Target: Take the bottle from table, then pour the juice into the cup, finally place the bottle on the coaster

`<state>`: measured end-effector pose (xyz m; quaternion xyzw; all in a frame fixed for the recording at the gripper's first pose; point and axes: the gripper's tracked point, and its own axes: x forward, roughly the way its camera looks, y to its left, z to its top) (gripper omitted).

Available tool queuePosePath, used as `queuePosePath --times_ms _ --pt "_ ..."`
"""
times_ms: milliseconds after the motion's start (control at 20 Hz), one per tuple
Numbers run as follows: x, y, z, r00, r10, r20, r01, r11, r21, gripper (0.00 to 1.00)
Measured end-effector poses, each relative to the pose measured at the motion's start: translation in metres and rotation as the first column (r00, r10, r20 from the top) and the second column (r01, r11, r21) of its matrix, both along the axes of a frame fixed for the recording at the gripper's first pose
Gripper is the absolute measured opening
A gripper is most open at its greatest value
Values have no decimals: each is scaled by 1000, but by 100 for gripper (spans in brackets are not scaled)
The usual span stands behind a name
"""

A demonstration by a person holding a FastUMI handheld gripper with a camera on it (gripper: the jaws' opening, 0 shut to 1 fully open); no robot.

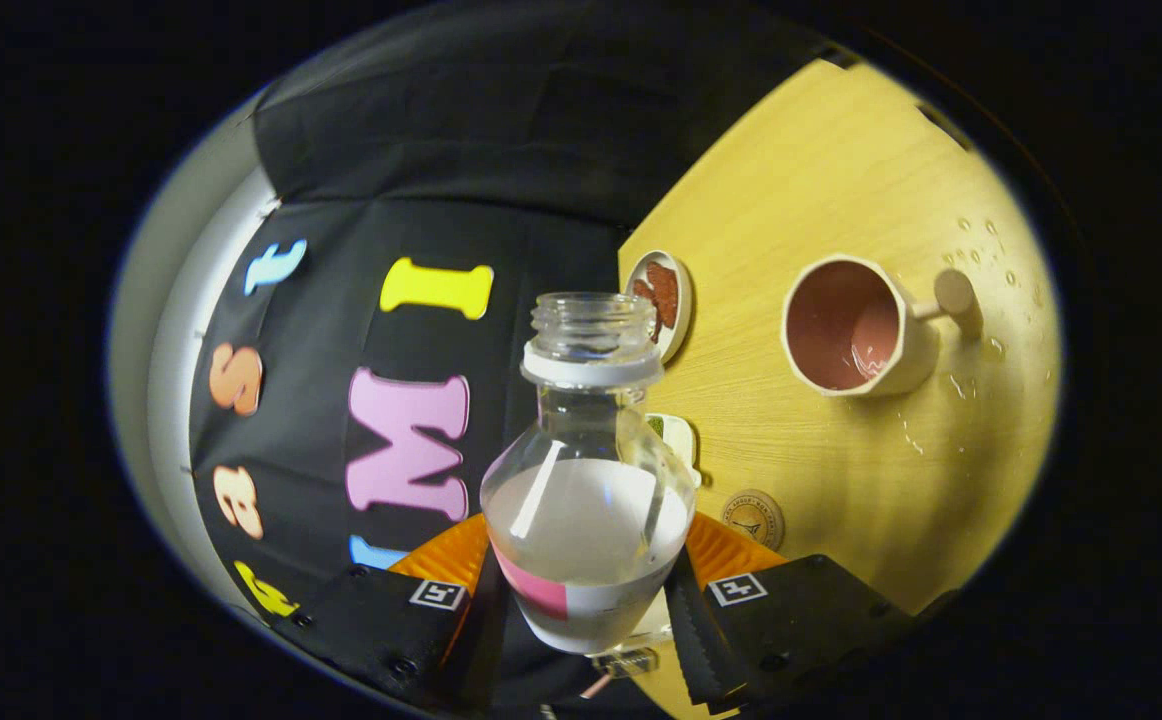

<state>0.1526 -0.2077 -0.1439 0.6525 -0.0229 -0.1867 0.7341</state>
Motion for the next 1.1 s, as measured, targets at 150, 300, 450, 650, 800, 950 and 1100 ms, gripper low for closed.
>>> queuePosePath --times_ms 150,300,450,650,800,950,1100 --pt "-5 22 15 995 92 -46 -100 973 -209 73" --pt "-10 34 18 983 145 -112 -178 897 -403 73" --pt "-6 46 4 961 166 -221 -269 751 -603 72" --pt "3 50 -9 947 118 -298 -311 563 -766 72" --pt "24 51 -19 937 72 -341 -336 444 -830 72" --pt "50 57 -24 936 39 -351 -344 322 -882 72" --pt "75 63 -46 915 9 -403 -396 209 -894 73"
